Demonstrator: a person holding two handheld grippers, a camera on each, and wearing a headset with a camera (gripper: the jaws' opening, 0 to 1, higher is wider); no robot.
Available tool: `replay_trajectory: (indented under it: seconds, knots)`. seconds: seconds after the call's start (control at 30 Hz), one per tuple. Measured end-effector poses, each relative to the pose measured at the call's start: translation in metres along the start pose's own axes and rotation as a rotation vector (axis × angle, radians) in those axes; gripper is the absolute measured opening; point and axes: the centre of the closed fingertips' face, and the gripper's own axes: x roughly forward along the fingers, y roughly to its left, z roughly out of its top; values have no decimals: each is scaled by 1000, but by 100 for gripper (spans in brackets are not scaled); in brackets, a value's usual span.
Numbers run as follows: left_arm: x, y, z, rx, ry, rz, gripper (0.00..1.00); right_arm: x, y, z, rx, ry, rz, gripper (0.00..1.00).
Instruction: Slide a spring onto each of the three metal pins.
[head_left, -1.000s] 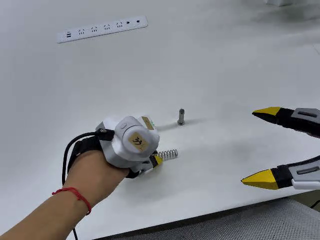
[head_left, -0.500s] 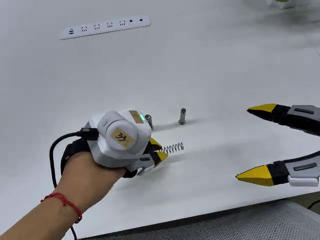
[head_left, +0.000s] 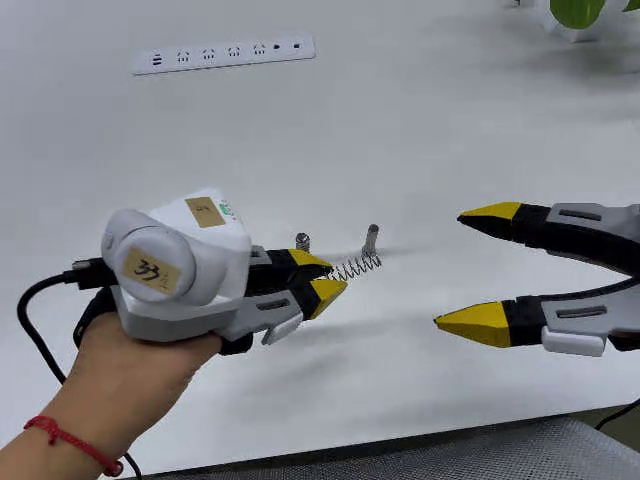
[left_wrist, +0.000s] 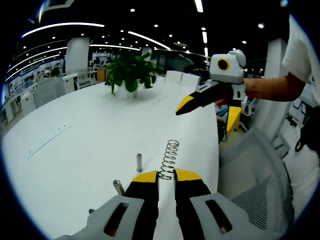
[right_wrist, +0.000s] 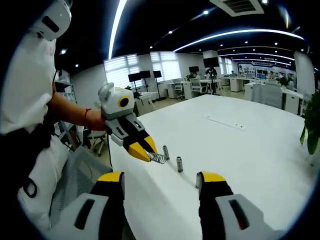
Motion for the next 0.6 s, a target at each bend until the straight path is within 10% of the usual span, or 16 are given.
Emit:
replay_trajectory:
  seconds: [0.6]
  knots:
    - [-19,-4,50,-142,-263,-2,11,32,7,64,372,-316,-7,27]
